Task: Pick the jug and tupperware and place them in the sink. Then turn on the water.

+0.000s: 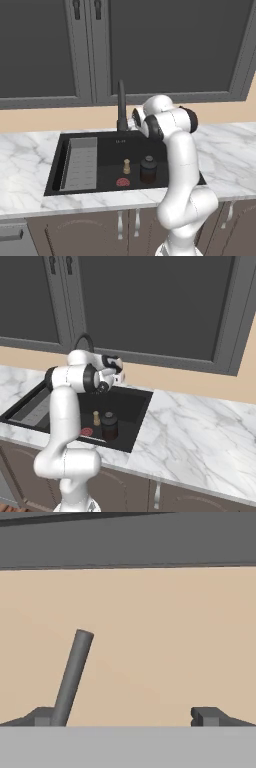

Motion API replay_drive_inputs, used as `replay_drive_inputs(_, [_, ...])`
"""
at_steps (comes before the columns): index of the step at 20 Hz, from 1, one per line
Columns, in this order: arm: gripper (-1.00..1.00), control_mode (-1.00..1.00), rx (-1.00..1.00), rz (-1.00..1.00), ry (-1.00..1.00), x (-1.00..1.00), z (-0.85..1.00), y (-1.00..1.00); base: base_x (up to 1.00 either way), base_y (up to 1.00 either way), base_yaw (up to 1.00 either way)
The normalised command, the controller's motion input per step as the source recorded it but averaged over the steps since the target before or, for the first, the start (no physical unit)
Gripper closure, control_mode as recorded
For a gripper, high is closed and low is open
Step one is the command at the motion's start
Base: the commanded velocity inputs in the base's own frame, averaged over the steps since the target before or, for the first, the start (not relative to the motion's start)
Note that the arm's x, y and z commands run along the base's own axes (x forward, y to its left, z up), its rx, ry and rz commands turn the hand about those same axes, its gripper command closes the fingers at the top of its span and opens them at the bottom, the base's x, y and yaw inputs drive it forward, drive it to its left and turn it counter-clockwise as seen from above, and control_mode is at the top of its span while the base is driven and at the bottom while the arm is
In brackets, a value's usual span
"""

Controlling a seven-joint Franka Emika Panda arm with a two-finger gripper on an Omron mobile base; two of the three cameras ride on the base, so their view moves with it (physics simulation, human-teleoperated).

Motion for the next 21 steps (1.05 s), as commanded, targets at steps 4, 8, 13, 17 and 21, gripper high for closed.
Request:
replay_drive_inputs(4, [-1.0,-1.0,0.0,-0.21,0.04,0.15,0.0,-0.36,0.0,0.0,0.0])
replay_drive_inputs(8, [-1.0,-1.0,0.0,-0.21,0.03,0.09,0.0,-0.36,0.0,0.0,0.0])
replay_drive_inputs(13, [-1.0,-1.0,0.0,-0.2,0.01,0.04,0.0,-0.37,0.0,0.0,0.0])
replay_drive_inputs(17, [-1.0,-1.0,0.0,-0.03,0.01,0.0,0.0,-0.08,0.0,0.0,0.0])
replay_drive_inputs(21, [-1.0,-1.0,0.0,0.0,0.0,0.0,0.0,0.0,0.0,0.0,0.0])
